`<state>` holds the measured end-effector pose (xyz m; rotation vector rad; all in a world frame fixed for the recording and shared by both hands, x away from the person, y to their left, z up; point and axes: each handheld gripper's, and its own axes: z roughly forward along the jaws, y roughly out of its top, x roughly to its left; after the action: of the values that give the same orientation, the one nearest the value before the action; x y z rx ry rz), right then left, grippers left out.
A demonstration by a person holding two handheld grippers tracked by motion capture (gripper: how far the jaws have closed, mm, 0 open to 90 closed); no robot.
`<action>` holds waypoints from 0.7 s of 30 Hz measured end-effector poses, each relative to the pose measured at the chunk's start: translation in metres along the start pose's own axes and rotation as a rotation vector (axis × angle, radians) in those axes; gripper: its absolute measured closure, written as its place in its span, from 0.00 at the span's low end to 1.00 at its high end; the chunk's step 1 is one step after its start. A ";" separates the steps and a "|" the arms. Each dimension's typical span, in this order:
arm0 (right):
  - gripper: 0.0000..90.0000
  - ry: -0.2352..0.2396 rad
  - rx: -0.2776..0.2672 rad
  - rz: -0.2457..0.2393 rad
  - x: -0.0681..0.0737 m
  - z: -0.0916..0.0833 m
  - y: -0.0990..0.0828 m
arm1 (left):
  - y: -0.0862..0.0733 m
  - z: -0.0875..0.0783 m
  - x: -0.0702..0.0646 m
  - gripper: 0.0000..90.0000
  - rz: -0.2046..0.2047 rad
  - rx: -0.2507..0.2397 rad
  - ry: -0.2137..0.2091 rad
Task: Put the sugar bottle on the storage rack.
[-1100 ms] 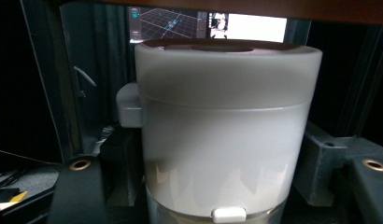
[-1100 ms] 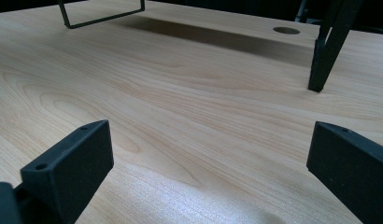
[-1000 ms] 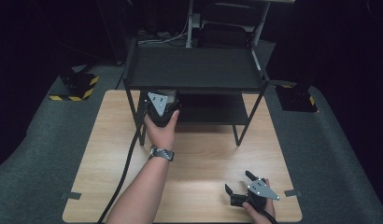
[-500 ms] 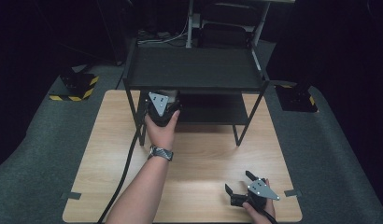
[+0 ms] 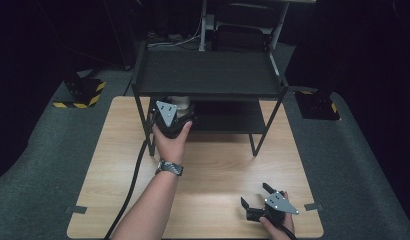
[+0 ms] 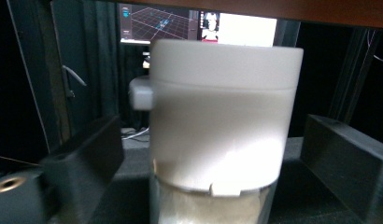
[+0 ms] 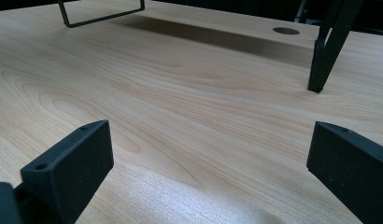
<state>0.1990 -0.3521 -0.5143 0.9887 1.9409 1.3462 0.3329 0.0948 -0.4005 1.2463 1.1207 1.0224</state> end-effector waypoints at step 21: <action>0.00 0.001 0.004 -0.011 0.001 0.000 0.000 | -0.034 -0.063 0.017 0.00 0.009 -0.063 -0.115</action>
<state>0.1990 -0.3511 -0.5141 0.9780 1.9477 1.3380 0.2734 0.1200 -0.4349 1.2443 0.9886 0.9731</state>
